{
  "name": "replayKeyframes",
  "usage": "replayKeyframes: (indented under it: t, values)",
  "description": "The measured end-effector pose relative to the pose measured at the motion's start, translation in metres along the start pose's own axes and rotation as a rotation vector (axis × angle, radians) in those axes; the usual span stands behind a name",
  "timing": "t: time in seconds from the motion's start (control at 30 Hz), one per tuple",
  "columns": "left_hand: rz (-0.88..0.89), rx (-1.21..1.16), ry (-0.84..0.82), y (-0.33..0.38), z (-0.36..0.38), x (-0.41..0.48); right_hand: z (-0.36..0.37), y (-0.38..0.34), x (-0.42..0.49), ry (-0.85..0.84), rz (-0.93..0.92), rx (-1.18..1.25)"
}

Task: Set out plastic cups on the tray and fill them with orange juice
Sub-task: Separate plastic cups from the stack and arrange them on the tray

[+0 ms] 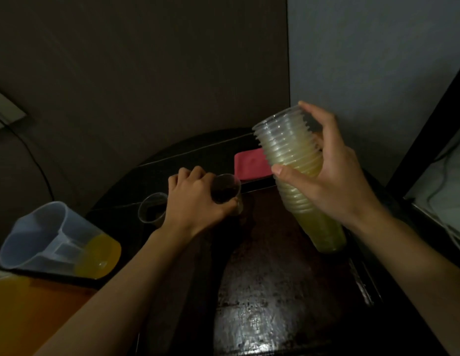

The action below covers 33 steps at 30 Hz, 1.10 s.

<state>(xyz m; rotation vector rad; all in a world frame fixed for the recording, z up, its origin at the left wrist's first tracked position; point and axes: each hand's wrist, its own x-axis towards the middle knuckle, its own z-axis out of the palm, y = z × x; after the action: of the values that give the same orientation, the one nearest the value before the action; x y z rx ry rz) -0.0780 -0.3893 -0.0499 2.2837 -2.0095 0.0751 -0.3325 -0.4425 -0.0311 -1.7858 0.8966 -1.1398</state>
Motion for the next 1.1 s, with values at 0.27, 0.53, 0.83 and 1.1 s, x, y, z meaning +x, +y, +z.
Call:
replayKeyframes:
  t: [0.27, 0.53, 0.83, 1.1]
  values:
    - [-0.041, 0.012, -0.039, 0.005, -0.007, 0.002, 0.001, -0.002, 0.000, -0.026, 0.010, 0.018]
    - [-0.104, -0.375, 0.072, 0.013, -0.023, 0.003, 0.004, 0.000, -0.001, -0.037, 0.018, 0.012]
    - [-0.137, -1.094, -0.171, 0.062, -0.078, 0.022, 0.010, -0.002, -0.002, -0.129, 0.017, -0.051]
    - [-0.224, -1.013, -0.118, 0.074, -0.083, 0.028, 0.004, 0.000, 0.000, -0.185, 0.024, -0.092]
